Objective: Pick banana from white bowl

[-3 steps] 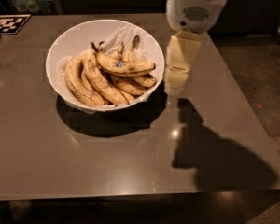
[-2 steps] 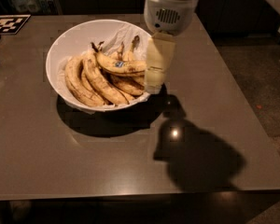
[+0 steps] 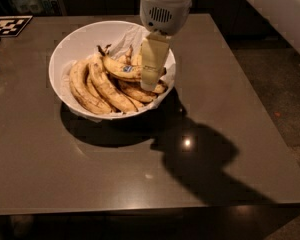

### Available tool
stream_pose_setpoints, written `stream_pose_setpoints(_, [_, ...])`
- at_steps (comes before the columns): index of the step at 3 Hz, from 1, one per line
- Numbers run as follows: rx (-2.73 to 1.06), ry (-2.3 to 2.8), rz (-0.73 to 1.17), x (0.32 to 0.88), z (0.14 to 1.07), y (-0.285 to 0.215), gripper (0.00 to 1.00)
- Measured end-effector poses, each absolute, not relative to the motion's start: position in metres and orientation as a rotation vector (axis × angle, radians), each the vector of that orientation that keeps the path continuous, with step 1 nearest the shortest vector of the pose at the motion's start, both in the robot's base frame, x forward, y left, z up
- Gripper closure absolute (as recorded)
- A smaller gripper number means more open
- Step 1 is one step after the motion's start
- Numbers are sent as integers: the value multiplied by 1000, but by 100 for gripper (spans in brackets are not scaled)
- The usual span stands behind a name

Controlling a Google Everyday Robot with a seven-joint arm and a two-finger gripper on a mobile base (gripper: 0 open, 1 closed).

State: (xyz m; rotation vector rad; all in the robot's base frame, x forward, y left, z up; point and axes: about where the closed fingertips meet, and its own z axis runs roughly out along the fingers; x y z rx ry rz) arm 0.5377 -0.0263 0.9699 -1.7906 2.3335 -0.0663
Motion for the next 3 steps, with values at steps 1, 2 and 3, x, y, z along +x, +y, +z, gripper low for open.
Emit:
stream_pose_setpoints(1, [-1773, 2356, -35, 547, 965, -21, 25])
stream_pose_setpoints(2, [-1786, 2356, -22, 553, 961, -10, 26])
stream_pose_setpoints(3, [-1833, 2342, -28, 559, 952, 6, 26])
